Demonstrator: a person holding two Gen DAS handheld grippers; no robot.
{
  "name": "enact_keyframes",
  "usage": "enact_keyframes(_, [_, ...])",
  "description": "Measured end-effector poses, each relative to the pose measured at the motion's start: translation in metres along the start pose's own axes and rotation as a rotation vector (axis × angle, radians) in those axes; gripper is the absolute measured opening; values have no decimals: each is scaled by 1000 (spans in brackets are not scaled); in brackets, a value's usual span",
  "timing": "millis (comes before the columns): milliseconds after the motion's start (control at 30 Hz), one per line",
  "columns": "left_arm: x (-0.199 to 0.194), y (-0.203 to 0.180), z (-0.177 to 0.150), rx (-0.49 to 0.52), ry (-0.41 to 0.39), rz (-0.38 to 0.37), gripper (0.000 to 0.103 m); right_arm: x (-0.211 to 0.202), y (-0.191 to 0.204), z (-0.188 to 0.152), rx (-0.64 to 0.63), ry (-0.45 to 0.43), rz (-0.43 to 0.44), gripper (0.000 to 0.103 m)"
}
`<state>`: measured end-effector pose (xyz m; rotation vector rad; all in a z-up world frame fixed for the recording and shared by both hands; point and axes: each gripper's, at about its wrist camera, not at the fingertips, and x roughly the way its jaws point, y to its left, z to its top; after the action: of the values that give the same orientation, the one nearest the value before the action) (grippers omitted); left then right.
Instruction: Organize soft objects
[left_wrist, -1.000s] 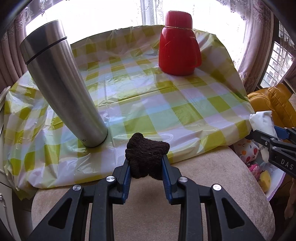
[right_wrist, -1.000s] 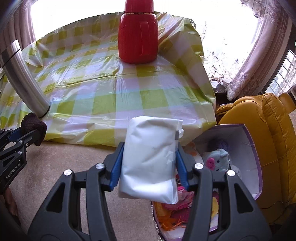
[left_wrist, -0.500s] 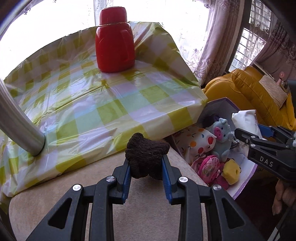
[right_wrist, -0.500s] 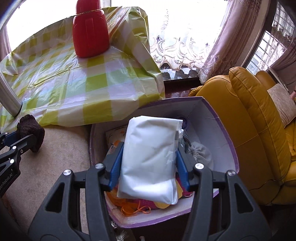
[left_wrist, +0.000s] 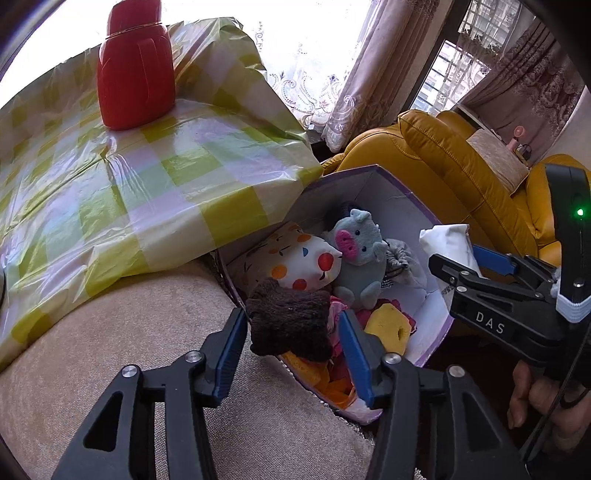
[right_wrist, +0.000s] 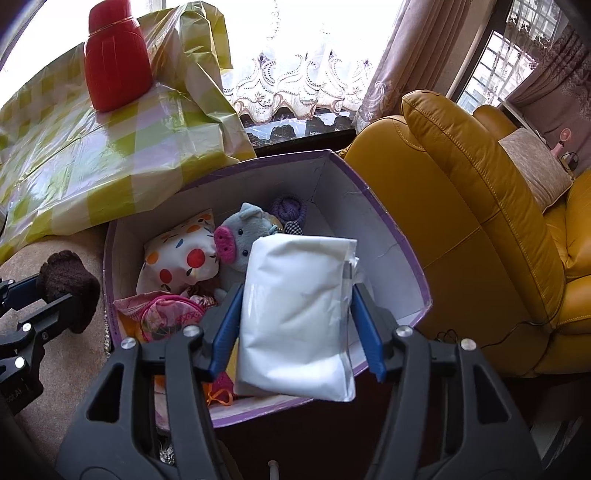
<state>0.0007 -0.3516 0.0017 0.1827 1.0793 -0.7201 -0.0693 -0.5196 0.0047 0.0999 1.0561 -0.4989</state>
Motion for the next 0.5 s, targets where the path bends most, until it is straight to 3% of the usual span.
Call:
enact_keyframes(33, [1, 0, -1, 2, 2, 6, 71, 1, 0, -1, 2, 3, -1, 72])
enact_keyframes(67, [2, -1, -1, 1, 2, 10, 72, 1, -1, -1, 4, 2, 1, 73])
enact_keyframes(500, [8, 7, -5, -40, 38, -10, 80, 1, 16, -2, -15, 12, 29, 76])
